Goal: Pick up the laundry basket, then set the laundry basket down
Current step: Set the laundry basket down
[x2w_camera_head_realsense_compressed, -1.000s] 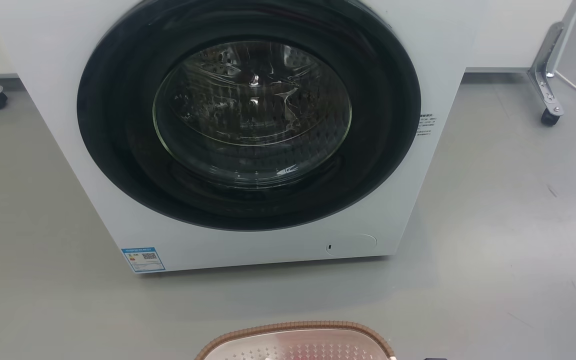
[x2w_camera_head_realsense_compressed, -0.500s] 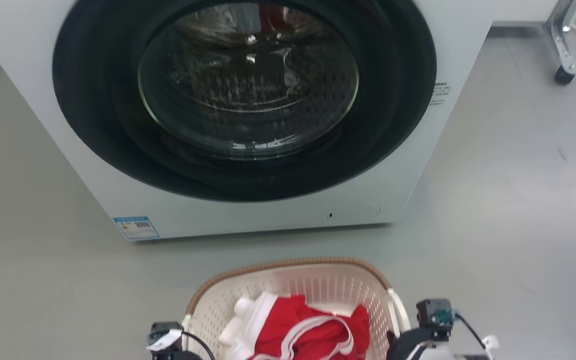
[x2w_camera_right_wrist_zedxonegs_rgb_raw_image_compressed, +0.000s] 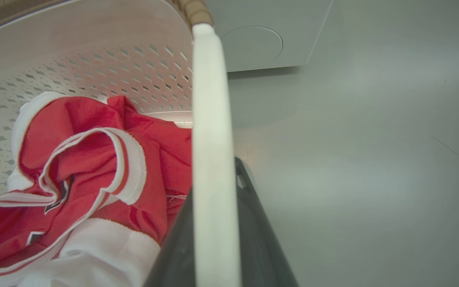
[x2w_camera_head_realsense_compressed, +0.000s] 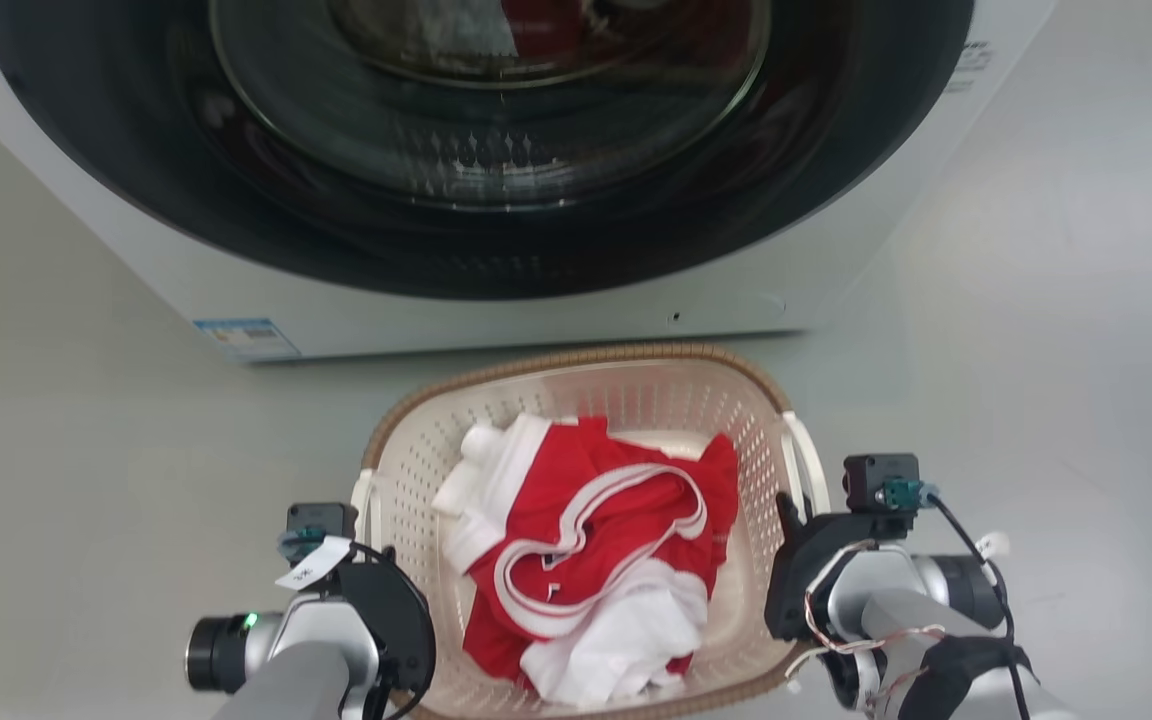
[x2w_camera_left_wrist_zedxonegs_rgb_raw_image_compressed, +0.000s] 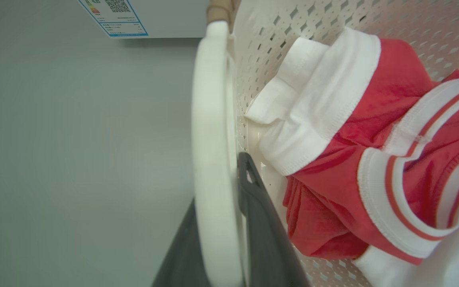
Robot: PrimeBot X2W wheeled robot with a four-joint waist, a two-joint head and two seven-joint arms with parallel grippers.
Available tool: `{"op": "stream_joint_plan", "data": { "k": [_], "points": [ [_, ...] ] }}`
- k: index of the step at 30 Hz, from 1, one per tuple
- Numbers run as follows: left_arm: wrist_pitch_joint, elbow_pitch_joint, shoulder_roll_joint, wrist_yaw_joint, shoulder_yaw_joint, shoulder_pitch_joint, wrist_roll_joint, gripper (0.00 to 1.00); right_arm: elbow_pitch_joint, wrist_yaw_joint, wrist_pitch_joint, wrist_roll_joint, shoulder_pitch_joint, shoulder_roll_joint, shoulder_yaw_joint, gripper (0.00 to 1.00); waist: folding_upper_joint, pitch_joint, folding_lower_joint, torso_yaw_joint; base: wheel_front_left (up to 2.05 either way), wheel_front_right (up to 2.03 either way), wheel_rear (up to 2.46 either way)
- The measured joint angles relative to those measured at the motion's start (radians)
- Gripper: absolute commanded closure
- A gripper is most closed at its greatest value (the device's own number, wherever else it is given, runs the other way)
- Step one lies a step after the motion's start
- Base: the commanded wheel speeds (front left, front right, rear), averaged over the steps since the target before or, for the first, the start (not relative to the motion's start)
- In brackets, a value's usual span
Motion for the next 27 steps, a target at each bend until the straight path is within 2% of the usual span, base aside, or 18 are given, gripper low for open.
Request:
{"op": "stream_joint_plan", "data": {
  "k": [9,27],
  "points": [
    [-0.044,-0.012,-0.002,0.008,0.002,-0.094,0.018,1.00,0.037,0.000,-0.057,-0.026,-0.096,0.000,-0.016,1.00,0.0000,0.133,0.0001,0.017,0.00,0.00,0.00],
    [-0.100,-0.013,0.004,0.016,0.010,-0.265,0.036,1.00,0.082,0.002,-0.100,-0.065,-0.262,0.000,-0.033,1.00,0.0001,0.401,0.0000,0.050,0.00,0.00,0.00]
  ]
}}
